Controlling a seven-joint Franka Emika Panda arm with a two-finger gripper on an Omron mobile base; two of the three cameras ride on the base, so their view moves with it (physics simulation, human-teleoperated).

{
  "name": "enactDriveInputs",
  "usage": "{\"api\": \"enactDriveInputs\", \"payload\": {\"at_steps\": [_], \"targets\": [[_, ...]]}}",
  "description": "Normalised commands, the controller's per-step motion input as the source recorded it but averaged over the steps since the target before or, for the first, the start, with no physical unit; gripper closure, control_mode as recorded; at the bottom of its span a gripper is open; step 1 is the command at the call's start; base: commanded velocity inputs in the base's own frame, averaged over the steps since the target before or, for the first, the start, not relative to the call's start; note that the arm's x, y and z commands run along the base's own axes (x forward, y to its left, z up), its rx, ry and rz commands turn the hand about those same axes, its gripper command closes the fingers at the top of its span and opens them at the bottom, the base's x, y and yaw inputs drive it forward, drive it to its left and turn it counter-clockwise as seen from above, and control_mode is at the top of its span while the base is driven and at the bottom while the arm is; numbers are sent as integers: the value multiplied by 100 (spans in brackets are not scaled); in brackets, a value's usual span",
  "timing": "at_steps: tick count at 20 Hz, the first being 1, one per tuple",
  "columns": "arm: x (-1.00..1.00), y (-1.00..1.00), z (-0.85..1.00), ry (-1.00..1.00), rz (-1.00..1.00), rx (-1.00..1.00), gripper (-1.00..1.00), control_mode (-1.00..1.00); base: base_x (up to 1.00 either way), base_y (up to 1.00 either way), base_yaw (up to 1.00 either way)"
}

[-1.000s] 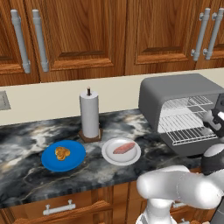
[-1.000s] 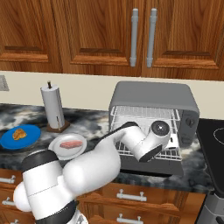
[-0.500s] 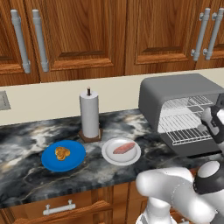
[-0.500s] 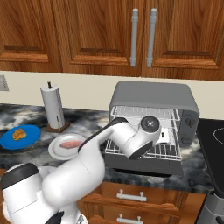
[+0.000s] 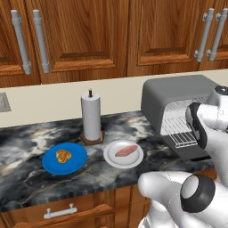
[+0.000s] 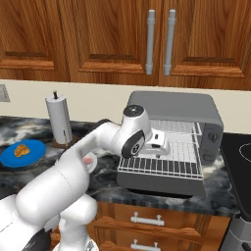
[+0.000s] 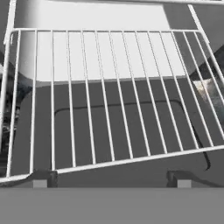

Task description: Open the toaster oven door. Place the bread on the top rack in the toaster oven and place the steak on the bottom rack.

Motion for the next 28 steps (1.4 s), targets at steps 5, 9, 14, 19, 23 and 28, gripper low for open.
{"api": "enactDriveInputs", "payload": {"at_steps": [5, 9, 14, 19, 23, 28], "targets": [[-21, 63, 10, 22, -22, 0, -100, -100, 0, 0, 0], [-28, 61, 2, 22, -20, 0, -100, -100, 0, 0, 0], [-27, 64, 0, 11, -9, 5, -100, -100, 0, 0, 0], [-20, 72, -7, -7, -7, 4, -100, -100, 0, 0, 0], [-10, 72, -15, -20, -10, 5, -100, -100, 0, 0, 0], [-3, 71, -15, -18, -12, 8, -100, -100, 0, 0, 0]]}}
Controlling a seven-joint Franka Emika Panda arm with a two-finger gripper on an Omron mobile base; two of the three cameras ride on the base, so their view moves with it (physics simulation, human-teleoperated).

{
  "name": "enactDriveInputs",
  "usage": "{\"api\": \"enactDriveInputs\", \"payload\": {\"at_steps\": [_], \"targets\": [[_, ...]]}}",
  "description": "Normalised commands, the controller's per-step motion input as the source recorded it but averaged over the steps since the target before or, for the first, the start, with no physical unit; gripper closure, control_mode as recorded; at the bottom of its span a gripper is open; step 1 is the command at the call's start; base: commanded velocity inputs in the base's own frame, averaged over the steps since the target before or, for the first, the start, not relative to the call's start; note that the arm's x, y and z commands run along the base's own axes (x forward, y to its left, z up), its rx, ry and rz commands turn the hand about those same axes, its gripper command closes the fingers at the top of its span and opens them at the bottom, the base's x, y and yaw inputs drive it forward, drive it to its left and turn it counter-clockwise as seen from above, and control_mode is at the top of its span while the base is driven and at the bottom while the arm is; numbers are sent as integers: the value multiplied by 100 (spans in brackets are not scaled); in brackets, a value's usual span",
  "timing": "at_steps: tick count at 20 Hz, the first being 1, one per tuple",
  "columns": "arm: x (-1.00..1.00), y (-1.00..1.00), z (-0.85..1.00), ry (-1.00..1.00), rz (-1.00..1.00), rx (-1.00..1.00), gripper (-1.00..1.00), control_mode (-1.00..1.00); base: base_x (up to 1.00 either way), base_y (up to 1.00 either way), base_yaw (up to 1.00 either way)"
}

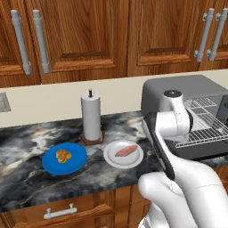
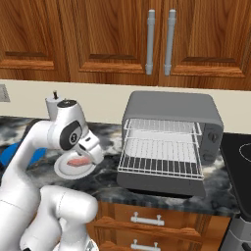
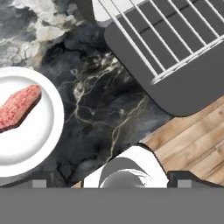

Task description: Open the toaster oven door. Place the bread on the top rack in the toaster oven and place the steak on the bottom rack.

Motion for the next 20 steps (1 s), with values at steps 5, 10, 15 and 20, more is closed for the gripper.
{"api": "enactDriveInputs", "payload": {"at_steps": [5, 10, 15, 20], "targets": [[8, 69, -14, 0, -17, 9, -100, -100, 0, 0, 0], [31, 63, -21, 0, -10, 7, -100, -100, 0, 0, 0], [53, 35, -23, 0, 0, 0, -100, -100, 0, 0, 0], [45, 27, -30, 6, 3, 0, -100, -100, 0, 0, 0]]}}
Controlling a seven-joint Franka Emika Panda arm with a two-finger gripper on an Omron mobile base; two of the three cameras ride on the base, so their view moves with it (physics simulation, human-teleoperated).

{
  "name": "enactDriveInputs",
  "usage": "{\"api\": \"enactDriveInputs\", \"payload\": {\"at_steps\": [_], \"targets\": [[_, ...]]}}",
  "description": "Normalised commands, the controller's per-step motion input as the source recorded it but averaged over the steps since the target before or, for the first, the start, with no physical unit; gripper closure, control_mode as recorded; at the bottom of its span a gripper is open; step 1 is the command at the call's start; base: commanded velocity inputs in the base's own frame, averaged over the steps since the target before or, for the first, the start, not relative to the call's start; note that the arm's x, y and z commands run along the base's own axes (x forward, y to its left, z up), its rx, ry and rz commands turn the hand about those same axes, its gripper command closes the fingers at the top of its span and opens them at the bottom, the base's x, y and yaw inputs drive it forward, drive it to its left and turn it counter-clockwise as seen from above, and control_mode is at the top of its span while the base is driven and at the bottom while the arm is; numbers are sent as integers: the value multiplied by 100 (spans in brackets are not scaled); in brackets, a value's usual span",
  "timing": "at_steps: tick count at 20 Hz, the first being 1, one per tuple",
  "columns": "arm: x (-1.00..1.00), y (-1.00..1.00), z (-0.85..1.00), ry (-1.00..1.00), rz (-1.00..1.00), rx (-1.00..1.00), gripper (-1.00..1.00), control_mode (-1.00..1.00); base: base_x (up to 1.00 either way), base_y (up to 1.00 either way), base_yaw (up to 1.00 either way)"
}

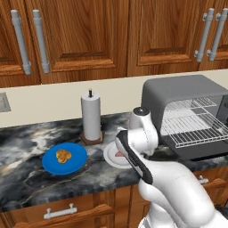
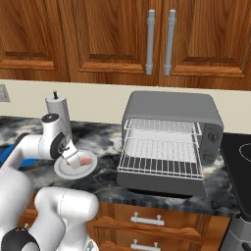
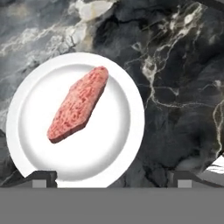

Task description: Open the toaster oven door. Place the bread on the top rack in the toaster oven and place the steak on the bottom rack.

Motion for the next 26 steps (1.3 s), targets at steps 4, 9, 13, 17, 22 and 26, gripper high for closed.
{"api": "enactDriveInputs", "payload": {"at_steps": [4, 9, 13, 17, 22, 26], "targets": [[54, 21, -27, 17, 6, 0, -100, -100, 0, 0, 0], [40, 1, -18, 16, 9, 0, -100, -100, 0, 0, 0], [35, 2, -16, 8, 4, 0, -100, -100, 0, 0, 0], [25, 9, -25, 8, 0, 0, -100, -100, 0, 0, 0], [7, 0, -31, 9, 0, 0, -100, -100, 0, 0, 0], [11, 0, -20, 1, 0, 0, -100, -100, 0, 0, 0]]}}
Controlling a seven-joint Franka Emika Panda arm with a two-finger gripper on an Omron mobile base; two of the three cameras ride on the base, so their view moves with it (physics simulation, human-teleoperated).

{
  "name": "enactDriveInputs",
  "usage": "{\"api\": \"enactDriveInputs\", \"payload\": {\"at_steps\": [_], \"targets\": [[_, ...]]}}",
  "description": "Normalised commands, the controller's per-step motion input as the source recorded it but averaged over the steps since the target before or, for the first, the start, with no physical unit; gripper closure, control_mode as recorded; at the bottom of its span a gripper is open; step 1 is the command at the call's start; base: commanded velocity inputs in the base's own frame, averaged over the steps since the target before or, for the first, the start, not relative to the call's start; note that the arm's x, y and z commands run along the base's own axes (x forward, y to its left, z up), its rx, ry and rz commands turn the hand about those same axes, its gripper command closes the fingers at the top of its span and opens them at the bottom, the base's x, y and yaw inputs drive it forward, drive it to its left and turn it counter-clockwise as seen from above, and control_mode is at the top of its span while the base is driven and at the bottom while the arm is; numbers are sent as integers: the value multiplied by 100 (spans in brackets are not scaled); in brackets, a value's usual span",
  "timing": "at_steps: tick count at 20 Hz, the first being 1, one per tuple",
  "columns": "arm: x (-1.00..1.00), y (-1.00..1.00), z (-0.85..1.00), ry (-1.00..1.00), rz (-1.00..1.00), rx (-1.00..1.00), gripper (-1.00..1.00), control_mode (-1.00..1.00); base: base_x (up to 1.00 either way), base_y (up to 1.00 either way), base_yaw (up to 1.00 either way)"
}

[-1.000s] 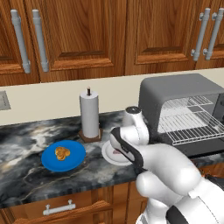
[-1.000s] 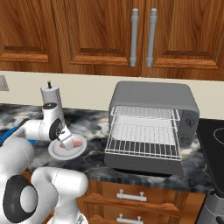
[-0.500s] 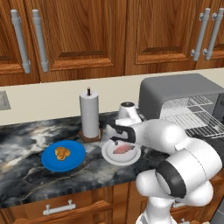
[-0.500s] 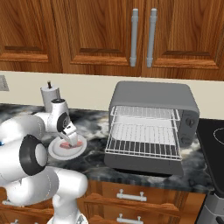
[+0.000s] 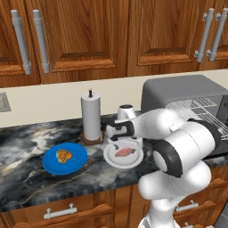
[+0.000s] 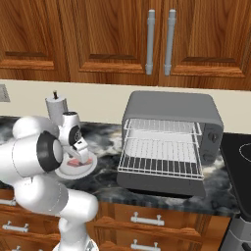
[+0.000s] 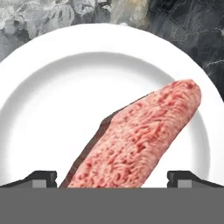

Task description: Open the toaster oven door. Place the bread on the top rack in the toaster oven and place the steak on the bottom rack.

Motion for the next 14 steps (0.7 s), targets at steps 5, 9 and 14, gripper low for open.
{"api": "enactDriveInputs", "payload": {"at_steps": [5, 9, 14], "targets": [[5, -2, -16, 1, -2, 0, -100, -100, 0, 0, 0], [2, -3, -17, 0, -5, -1, -100, -100, 0, 0, 0], [8, -4, -5, 0, -5, 0, -100, -100, 0, 0, 0]]}}
